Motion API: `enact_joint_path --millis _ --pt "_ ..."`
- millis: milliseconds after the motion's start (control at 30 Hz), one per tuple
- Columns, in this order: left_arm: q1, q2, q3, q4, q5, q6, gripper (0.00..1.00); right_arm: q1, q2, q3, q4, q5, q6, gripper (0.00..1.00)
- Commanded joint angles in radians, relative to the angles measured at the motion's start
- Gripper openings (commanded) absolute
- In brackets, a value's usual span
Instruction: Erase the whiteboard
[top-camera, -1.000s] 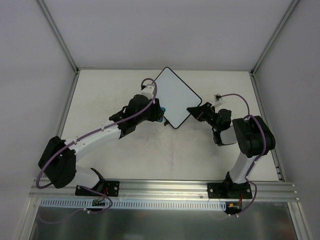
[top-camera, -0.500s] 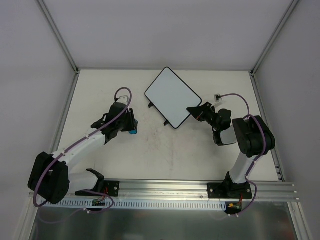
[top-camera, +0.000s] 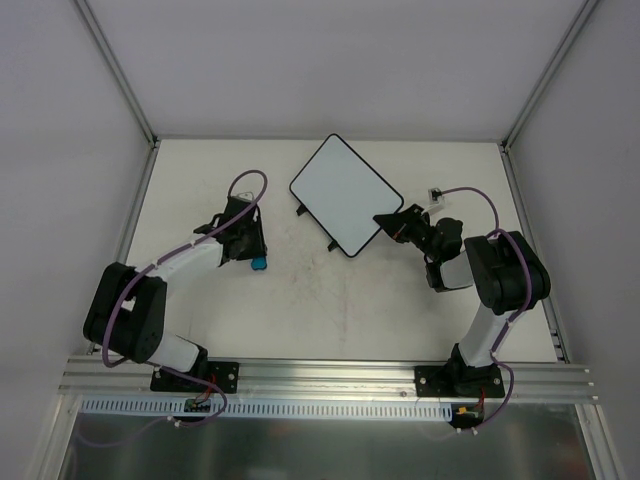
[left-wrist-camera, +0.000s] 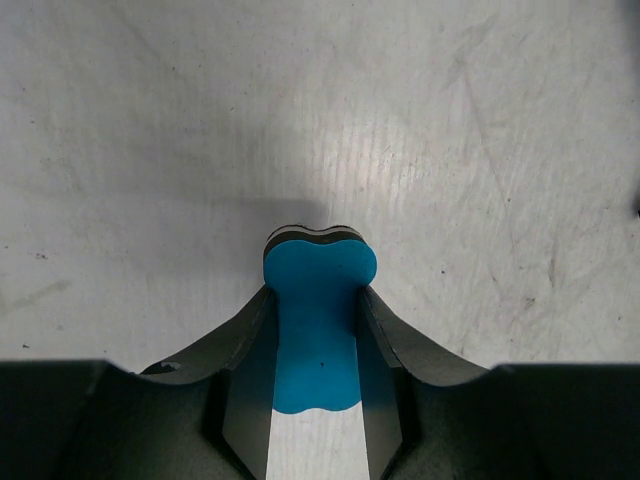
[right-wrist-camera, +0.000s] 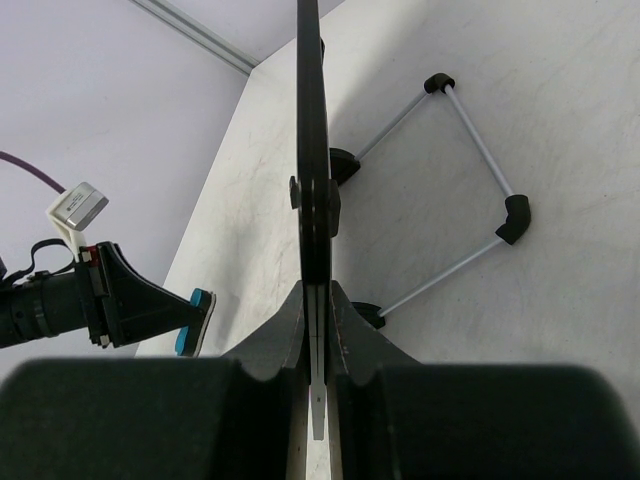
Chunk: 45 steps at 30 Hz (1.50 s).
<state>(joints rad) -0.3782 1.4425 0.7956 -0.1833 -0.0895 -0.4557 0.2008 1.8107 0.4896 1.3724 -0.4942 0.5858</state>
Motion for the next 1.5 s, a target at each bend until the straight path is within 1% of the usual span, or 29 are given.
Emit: enact_joint_path --millis 0,33,67,133,167,200,600,700,733,767,833,900,967,1000,1100,1200,1300,1333,1400,1467 --pt "0.002 0.047 0.066 -0.007 0.007 0.02 0.06 0.015 0.022 0.02 0.159 0.016 -0.047 0.0" --pt "0.002 0.056 0.077 -0.007 0.005 0.019 0.08 0.014 0.021 0.02 0.159 0.016 -0.047 0.0" --pt "0.002 0.073 0.083 -0.007 0.004 0.018 0.17 0.014 0.021 0.02 0.159 0.017 -0.046 0.0" --pt "0.004 0.09 0.091 -0.007 -0.004 0.017 0.23 0.015 0.022 0.02 0.159 0.017 -0.047 0.0" --pt "0.004 0.096 0.097 -0.007 -0.007 0.015 0.29 0.015 0.021 0.02 0.159 0.017 -0.046 0.0" --pt "0.004 0.108 0.099 -0.008 -0.01 0.017 0.3 0.015 0.021 0.021 0.159 0.017 -0.046 0.0" --pt "0.005 0.182 0.122 -0.007 -0.026 0.018 0.32 0.014 0.024 0.021 0.159 0.017 -0.047 0.0" --pt "0.009 0.191 0.125 -0.007 -0.018 0.015 0.35 0.014 0.024 0.021 0.159 0.017 -0.049 0.0" --pt "0.01 0.193 0.123 -0.007 -0.015 0.012 0.38 0.014 0.024 0.021 0.159 0.017 -0.047 0.0" --pt "0.012 0.193 0.12 -0.008 -0.013 0.012 0.45 0.014 0.025 0.021 0.159 0.017 -0.047 0.0" --pt "0.012 0.188 0.117 -0.007 -0.013 0.009 0.51 0.014 0.026 0.021 0.159 0.017 -0.047 0.0" --pt "0.013 0.179 0.111 -0.007 -0.018 0.011 0.62 0.012 0.026 0.021 0.16 0.017 -0.047 0.0" --pt "0.015 0.173 0.106 -0.008 -0.023 0.012 0.65 0.014 0.024 0.021 0.159 0.017 -0.047 0.0" --pt "0.015 0.165 0.105 -0.007 -0.029 0.012 0.7 0.014 0.024 0.021 0.159 0.017 -0.047 0.0" --pt "0.015 0.145 0.102 -0.008 -0.033 0.015 0.74 0.014 0.022 0.021 0.159 0.017 -0.047 0.0" --pt "0.015 0.118 0.093 -0.008 -0.033 0.018 0.82 0.014 0.022 0.021 0.159 0.017 -0.046 0.0" --pt "0.016 0.081 0.071 -0.008 -0.024 0.014 0.96 0.014 0.024 0.021 0.159 0.017 -0.047 0.0" --pt "0.016 0.072 0.065 -0.008 -0.024 0.012 0.98 0.014 0.024 0.021 0.159 0.017 -0.047 0.01" --pt "0.016 0.039 0.047 -0.008 -0.027 0.012 0.99 0.012 0.026 0.021 0.159 0.017 -0.046 0.07" --pt "0.016 0.018 0.024 -0.008 -0.03 0.012 0.99 0.012 0.024 0.021 0.159 0.017 -0.046 0.08"
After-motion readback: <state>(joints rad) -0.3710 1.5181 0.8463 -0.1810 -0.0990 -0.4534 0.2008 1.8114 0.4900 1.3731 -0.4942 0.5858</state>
